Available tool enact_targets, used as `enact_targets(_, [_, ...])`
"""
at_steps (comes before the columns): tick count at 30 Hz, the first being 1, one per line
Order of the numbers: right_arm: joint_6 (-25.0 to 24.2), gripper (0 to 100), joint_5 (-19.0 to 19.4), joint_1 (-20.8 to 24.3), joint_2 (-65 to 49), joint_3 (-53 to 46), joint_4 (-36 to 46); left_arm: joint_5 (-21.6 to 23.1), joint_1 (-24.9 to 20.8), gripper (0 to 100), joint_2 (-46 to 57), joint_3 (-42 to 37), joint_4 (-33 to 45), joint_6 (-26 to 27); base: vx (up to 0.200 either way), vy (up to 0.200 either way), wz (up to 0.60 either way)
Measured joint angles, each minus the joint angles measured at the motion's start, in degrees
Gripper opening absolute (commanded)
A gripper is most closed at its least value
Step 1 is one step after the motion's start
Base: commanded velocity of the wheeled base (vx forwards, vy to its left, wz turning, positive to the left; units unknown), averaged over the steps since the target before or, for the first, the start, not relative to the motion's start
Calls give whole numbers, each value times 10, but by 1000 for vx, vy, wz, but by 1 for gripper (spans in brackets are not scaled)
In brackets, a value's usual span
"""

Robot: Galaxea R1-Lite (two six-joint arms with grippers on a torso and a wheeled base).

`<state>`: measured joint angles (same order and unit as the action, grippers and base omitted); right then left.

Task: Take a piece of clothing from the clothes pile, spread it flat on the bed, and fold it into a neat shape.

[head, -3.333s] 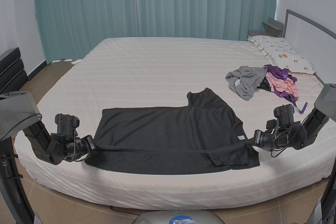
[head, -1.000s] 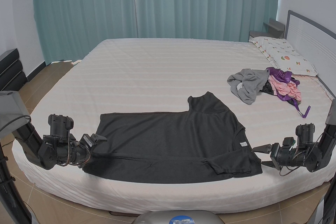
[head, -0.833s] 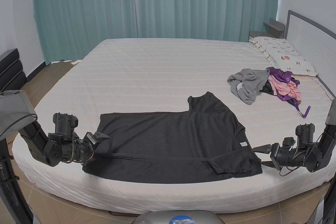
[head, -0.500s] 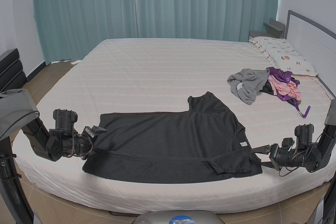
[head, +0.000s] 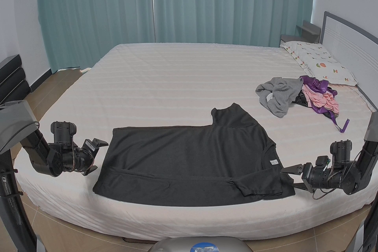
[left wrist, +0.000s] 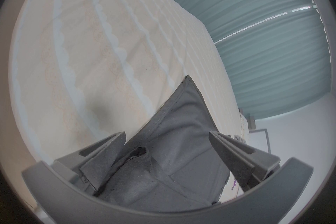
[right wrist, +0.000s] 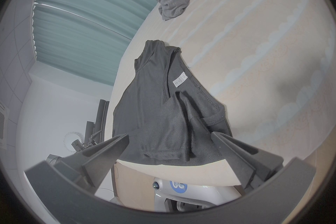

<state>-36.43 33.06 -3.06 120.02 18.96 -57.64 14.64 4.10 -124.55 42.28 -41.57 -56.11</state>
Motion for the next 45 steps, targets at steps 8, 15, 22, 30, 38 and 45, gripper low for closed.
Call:
enact_targets(8, [-2,100,2,0,3,9,0,35,2,100,-5,-22,-2,137,0,0,0])
enact_targets(15, [-2,100,-2,-1,21,45,0,47,-2,100,-18,-31,-2,193,0,0,0])
enact_targets(22, [-1,100,-2,-1,41,65,0,48,-5,100,-25,-29,-3,194,0,0,0])
enact_targets(30, [4,100,-7,1,55,74,-14,47,-5,100,-25,-37,-3,191,0,0,0])
enact_targets(38, [6,100,-7,7,74,80,-65,42,0,100,-23,-48,-2,188,0,0,0])
enact_targets(45, [19,100,-7,23,101,97,-87,41,2,100,-22,-53,-2,184,0,0,0])
